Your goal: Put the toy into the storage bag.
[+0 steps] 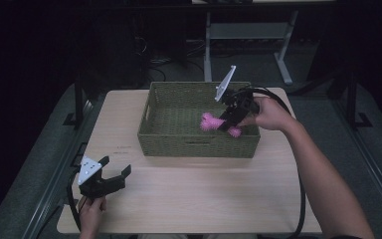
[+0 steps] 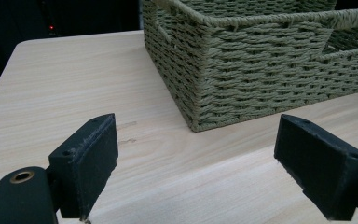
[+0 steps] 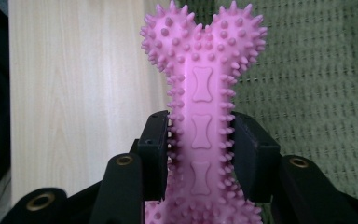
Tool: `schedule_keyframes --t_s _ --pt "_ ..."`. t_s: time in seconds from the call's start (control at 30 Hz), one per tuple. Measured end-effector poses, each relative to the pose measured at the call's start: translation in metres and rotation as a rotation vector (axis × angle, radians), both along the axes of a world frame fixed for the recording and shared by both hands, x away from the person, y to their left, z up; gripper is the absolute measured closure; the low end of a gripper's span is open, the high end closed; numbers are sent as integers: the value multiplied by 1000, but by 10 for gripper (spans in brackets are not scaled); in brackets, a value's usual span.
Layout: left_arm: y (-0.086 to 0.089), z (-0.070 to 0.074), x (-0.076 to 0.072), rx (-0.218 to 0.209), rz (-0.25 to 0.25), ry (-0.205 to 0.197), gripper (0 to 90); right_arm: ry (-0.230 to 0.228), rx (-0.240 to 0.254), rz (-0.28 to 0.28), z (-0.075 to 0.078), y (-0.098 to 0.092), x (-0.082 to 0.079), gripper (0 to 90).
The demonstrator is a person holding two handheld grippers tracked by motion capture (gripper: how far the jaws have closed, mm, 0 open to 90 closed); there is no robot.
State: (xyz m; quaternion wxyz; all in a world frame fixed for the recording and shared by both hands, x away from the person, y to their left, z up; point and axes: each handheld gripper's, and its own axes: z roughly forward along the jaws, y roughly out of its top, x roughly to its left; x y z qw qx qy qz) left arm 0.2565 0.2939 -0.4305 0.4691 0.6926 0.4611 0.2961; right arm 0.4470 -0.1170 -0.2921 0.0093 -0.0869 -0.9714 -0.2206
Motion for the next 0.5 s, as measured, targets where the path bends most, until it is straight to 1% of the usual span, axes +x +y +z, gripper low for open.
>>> schedule_keyframes --t_s 0.07,0.17,0.3,0.4,0.5 --pt "0 0 0 -1 1 -2 130 3 15 -2 0 -1 3 584" --pt "1 0 1 0 5 1 130 -8 5 -4 0 -1 8 584" --pt "1 0 1 -1 6 2 130 -2 10 -12 -3 -3 12 584" --pt "1 0 2 -1 4 4 130 6 0 -14 -10 -1 18 584" --pt "1 -1 2 -1 6 5 130 17 5 -20 -14 -1 24 584"
